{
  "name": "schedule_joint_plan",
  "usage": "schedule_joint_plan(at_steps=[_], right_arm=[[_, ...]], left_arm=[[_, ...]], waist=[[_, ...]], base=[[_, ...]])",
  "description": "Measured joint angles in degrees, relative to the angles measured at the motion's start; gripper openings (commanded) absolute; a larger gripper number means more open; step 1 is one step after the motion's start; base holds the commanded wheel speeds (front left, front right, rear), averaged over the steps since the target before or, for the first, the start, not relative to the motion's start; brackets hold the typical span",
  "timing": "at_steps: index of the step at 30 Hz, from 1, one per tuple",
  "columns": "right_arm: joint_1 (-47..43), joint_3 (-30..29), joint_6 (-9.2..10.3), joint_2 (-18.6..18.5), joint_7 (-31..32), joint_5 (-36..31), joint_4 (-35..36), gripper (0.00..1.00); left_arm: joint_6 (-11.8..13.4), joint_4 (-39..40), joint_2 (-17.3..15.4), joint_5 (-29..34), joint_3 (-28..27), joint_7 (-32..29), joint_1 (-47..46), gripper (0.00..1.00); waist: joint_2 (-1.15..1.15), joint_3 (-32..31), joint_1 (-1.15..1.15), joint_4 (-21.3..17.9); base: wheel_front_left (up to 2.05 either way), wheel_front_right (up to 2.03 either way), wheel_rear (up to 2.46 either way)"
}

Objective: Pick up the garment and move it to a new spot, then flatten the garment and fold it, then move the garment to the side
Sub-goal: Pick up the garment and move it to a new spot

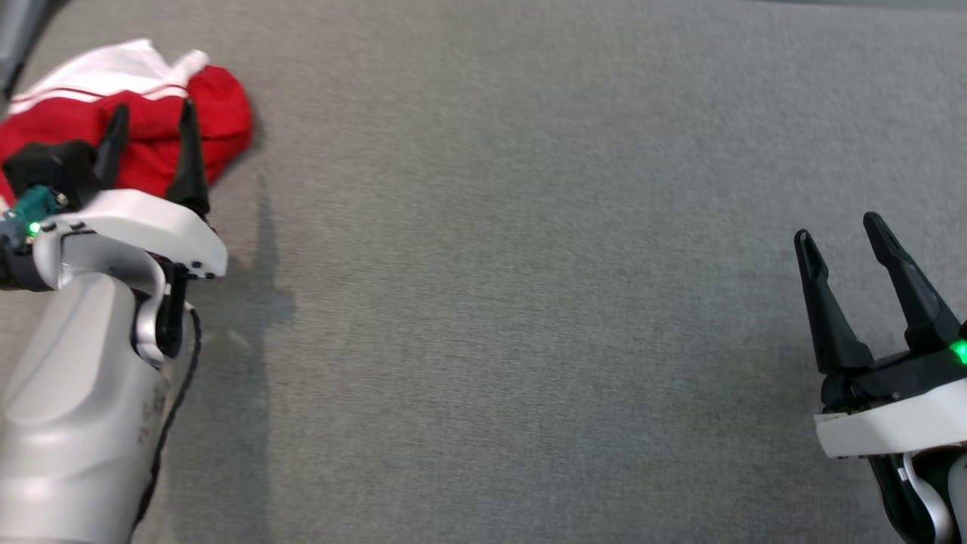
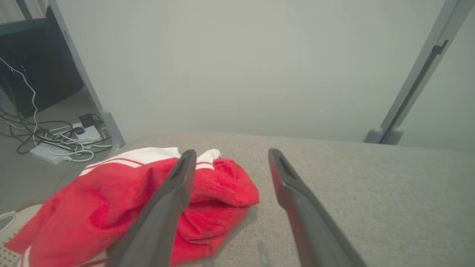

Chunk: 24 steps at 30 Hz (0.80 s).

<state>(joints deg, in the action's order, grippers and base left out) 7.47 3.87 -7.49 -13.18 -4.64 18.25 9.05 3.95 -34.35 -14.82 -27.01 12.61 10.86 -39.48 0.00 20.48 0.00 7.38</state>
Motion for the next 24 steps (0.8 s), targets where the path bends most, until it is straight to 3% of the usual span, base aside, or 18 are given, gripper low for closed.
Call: schedule_joint_plan(at_steps=[6,13,14,15,24], right_arm=[[1.93,0.32,0.00,-0.96,-1.83,1.03,-1.02,1.00],[2.73,0.14,0.00,-1.47,-2.98,1.47,-2.22,1.00],[2.77,0.11,0.00,-1.53,-3.01,1.47,-2.32,1.00],[2.78,0.07,0.00,-1.55,-3.03,1.47,-2.45,1.00],[2.79,0.09,0.00,-0.98,-3.65,1.38,-3.96,1.00]], left_arm=[[-2.03,-12.18,-1.71,-1.63,-0.64,-4.02,-6.64,1.00],[-3.46,-21.23,-2.90,-3.11,-1.33,-5.83,-10.91,0.99],[-3.78,-22.17,-2.99,-3.19,-1.25,-6.27,-11.44,0.42],[-4.00,-22.91,-3.01,-3.31,-1.25,-6.30,-11.84,0.00],[-4.21,-23.72,-3.13,-2.59,-0.86,2.35,-12.31,0.00]], waist=[[0.00,5.05,0.00,-4.17],[0.00,8.44,0.00,-6.91],[0.00,8.56,0.00,-7.01],[0.00,8.54,0.00,-7.00],[0.00,5.65,0.00,-6.47]], base=[[0.00,0.00,0.00],[0.00,0.00,0.00],[0.00,0.00,0.00],[0.00,0.00,0.00],[0.00,0.00,0.00]])
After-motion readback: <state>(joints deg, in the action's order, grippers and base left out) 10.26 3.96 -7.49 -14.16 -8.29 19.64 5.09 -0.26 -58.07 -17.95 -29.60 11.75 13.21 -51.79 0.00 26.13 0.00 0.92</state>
